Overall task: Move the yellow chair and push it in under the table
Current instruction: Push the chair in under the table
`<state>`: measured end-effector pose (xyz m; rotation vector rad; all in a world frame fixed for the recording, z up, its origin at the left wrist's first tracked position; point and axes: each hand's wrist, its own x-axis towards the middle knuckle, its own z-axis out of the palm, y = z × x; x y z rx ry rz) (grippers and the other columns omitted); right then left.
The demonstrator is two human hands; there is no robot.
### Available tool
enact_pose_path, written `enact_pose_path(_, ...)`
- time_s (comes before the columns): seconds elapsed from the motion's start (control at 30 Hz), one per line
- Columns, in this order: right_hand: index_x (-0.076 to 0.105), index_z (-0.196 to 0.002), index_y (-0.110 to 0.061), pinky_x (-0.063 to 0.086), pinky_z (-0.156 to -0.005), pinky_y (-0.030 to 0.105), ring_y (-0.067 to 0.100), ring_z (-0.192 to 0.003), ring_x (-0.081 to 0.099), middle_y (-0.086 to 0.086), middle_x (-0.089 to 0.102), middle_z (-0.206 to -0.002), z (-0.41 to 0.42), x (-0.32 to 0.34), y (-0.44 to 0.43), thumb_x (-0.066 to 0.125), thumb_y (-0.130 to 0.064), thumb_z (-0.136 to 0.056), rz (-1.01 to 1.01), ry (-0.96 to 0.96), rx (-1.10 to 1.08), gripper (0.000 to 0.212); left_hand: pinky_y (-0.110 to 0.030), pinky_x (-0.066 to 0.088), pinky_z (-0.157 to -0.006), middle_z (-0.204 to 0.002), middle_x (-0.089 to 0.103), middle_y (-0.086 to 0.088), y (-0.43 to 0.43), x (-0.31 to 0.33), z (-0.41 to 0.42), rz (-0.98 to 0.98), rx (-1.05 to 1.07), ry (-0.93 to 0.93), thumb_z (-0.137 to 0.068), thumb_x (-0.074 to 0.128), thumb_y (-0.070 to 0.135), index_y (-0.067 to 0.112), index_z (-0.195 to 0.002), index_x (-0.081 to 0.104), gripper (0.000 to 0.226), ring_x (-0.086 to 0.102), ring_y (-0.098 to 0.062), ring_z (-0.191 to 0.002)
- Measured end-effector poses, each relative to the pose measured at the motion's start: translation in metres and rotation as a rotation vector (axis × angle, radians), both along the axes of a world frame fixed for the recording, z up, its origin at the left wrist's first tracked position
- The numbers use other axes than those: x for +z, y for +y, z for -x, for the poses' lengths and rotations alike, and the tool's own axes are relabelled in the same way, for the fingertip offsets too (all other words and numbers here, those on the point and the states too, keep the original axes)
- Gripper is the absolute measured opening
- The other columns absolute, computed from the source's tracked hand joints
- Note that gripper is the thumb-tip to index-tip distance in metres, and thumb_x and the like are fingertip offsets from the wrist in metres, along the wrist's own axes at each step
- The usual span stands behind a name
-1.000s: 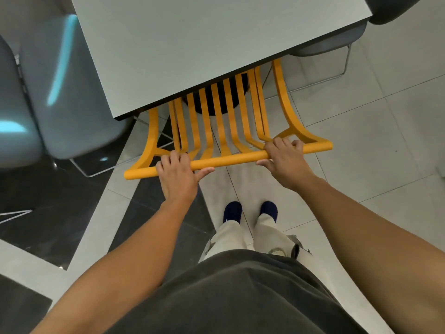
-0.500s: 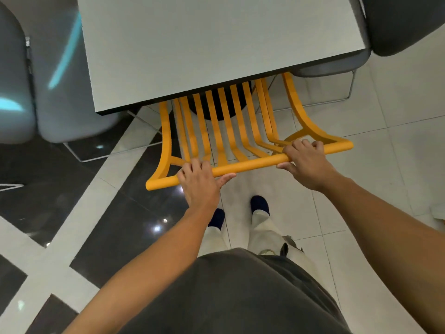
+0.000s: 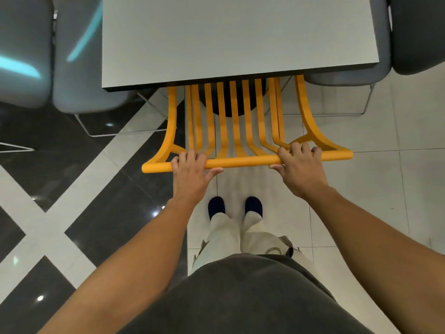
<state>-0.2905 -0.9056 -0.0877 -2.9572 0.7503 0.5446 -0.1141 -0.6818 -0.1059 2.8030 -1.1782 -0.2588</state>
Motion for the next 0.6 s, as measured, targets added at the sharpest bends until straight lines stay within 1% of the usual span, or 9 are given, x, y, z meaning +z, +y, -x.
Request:
enact_pose_path(0.1, 0.05, -0.105, -0.013, 0.036, -0.081, 0.055, 0.038, -0.09, 0.049, 0.017, 0.055, -0.099, -0.011, -0.003, 0.02, 0.027, -0.056, -0.094, -0.003, -0.051, -0.021, 0.05, -0.047, 0.038, -0.083, -0.099, 0.057, -0.01, 0.015, -0.001, -0.02, -0.02, -0.026, -0.001, -0.087, 0.04, 0.069, 0.015, -0.098, 0.062, 0.06, 0.048, -0.03, -0.091)
enact_pose_path(0.2, 0.052, -0.104, -0.013, 0.035, -0.082, 0.054, 0.037, -0.09, 0.048, 0.016, 0.055, -0.099, -0.022, -0.004, 0.039, 0.037, -0.053, -0.095, -0.004, -0.091, -0.043, 0.044, -0.048, 0.038, -0.082, -0.1, 0.056, -0.012, 0.029, 0.001, -0.039, -0.061, -0.055, -0.034, -0.088, 0.035, 0.07, 0.014, -0.1, 0.06, 0.063, 0.047, -0.031, -0.091)
enact_pose_path(0.27, 0.053, -0.104, -0.013, 0.035, -0.082, 0.055, 0.038, -0.09, 0.049, 0.016, 0.055, -0.099, -0.032, -0.005, 0.054, 0.039, -0.052, -0.095, -0.01, -0.112, -0.06, 0.042, -0.049, 0.038, -0.082, -0.099, 0.055, -0.012, 0.039, 0.002, -0.052, -0.067, -0.058, -0.049, -0.087, 0.033, 0.071, 0.015, -0.1, 0.06, 0.064, 0.047, -0.032, -0.09)
enact_pose_path(0.37, 0.054, -0.106, -0.012, 0.035, -0.084, 0.055, 0.038, -0.092, 0.05, 0.016, 0.055, -0.1, -0.045, -0.004, 0.072, 0.039, -0.052, -0.095, -0.018, -0.106, -0.09, 0.044, -0.051, 0.036, -0.086, -0.098, 0.055, -0.012, 0.052, 0.004, -0.069, -0.045, -0.045, -0.046, -0.085, 0.038, 0.072, 0.018, -0.1, 0.062, 0.061, 0.047, -0.033, -0.09)
enact_pose_path(0.43, 0.054, -0.107, -0.012, 0.036, -0.085, 0.055, 0.037, -0.093, 0.051, 0.015, 0.055, -0.101, -0.048, -0.004, 0.077, 0.038, -0.053, -0.095, -0.028, -0.103, -0.097, 0.045, -0.05, 0.037, -0.087, -0.098, 0.055, -0.011, 0.056, 0.005, -0.075, -0.049, -0.05, -0.034, -0.084, 0.037, 0.073, 0.02, -0.101, 0.063, 0.062, 0.048, -0.031, -0.091)
enact_pose_path(0.6, 0.052, -0.109, -0.012, 0.036, -0.085, 0.054, 0.034, -0.092, 0.049, 0.015, 0.054, -0.101, -0.033, -0.005, 0.06, 0.035, -0.055, -0.094, -0.049, -0.148, -0.079, 0.049, -0.048, 0.039, -0.087, -0.094, 0.054, -0.011, 0.045, 0.005, -0.057, -0.064, -0.026, -0.04, -0.084, 0.033, 0.076, 0.018, -0.099, 0.062, 0.066, 0.048, -0.029, -0.088)
